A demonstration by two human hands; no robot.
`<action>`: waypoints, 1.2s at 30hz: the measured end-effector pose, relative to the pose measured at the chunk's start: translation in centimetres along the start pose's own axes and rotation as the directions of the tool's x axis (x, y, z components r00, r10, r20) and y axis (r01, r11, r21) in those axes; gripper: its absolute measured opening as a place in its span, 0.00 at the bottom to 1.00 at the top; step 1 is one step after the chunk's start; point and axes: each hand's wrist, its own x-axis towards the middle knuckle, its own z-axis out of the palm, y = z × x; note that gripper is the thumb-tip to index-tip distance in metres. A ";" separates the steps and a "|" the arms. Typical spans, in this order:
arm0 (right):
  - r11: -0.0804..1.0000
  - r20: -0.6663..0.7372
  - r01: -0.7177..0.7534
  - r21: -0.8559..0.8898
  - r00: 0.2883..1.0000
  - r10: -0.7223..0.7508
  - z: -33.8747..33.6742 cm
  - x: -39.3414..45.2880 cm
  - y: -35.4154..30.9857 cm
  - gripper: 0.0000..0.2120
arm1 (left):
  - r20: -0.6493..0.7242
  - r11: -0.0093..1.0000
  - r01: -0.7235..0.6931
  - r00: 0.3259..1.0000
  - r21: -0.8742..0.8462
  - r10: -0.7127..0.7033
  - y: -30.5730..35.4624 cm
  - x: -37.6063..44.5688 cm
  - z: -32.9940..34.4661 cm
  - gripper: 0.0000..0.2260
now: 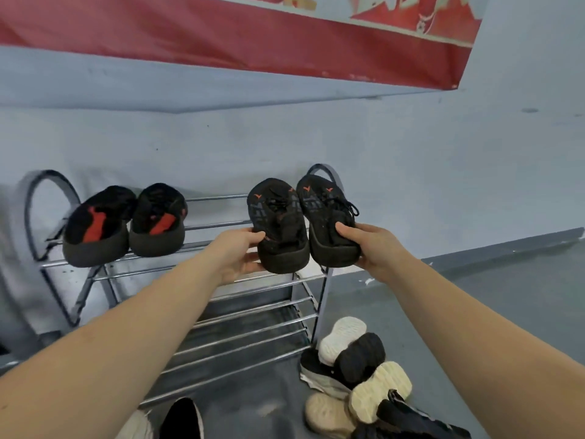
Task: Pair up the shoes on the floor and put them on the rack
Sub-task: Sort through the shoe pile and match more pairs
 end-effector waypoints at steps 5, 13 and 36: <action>1.000 -0.025 -0.017 0.010 1.000 0.018 2.4 4.6 0.1 0.13 | -0.076 0.996 -0.001 0.997 0.091 0.008 1.9 3.4 -2.2 0.09; 0.998 -0.052 -0.050 -0.027 0.997 0.049 4.1 10.9 0.8 0.10 | -0.155 0.984 0.016 0.988 0.175 0.012 3.2 8.6 -3.1 0.09; 0.676 0.102 0.275 -0.683 0.953 -0.285 4.5 9.4 3.5 0.36 | -0.071 0.544 -0.114 0.949 0.831 0.307 -0.1 7.3 -3.2 0.22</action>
